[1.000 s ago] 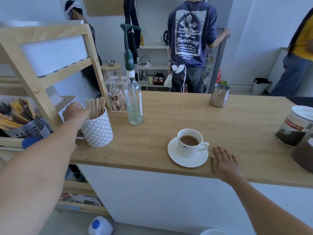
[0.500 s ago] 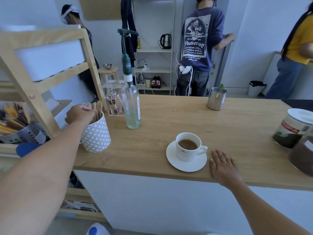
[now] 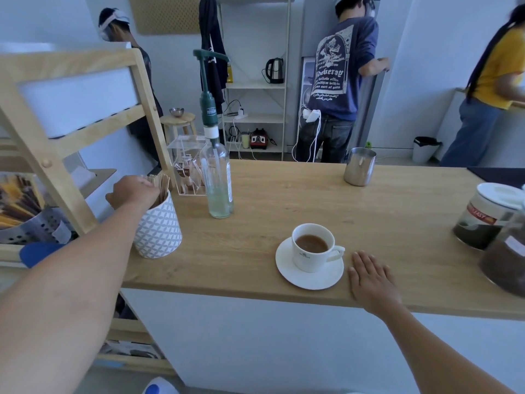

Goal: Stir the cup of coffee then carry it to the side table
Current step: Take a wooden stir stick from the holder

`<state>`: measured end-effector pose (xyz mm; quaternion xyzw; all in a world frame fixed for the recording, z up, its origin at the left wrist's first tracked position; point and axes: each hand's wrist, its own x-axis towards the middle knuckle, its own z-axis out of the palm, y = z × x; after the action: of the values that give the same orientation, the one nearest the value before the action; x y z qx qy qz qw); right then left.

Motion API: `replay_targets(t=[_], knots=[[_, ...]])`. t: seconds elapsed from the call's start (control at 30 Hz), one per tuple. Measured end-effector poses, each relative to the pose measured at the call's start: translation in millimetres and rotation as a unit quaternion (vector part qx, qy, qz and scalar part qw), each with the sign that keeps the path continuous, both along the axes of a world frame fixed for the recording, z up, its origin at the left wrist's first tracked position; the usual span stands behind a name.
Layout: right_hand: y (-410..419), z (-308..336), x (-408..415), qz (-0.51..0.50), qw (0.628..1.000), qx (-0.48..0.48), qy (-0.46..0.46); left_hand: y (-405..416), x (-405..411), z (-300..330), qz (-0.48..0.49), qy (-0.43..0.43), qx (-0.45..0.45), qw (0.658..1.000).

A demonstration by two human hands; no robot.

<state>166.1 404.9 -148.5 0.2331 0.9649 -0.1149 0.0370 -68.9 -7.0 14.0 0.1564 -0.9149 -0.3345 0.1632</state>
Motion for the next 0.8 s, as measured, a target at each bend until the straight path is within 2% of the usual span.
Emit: replay_targets(t=[0.27, 0.43, 0.53, 0.7, 0.8], knots=[[0, 0, 0, 0.001, 1.000, -0.004, 0.004, 0, 17, 14, -0.038, 0.053, 0.018, 0.998], [-2, 3, 1, 0.006, 1.000, -0.010, 0.002, 18, 32, 23, -0.150, 0.139, -0.099, 0.974], [-3, 6, 2, 0.009, 1.000, -0.012, -0.001, 35, 42, 25, -0.224, 0.223, -0.190, 0.929], [-3, 7, 1, 0.010, 1.000, -0.018, -0.008, 77, 69, 31, -0.320, 0.397, -0.317, 0.800], [-3, 8, 1, 0.013, 1.000, -0.019, -0.007, 100, 84, 22, -0.367, 0.427, -0.346, 0.751]])
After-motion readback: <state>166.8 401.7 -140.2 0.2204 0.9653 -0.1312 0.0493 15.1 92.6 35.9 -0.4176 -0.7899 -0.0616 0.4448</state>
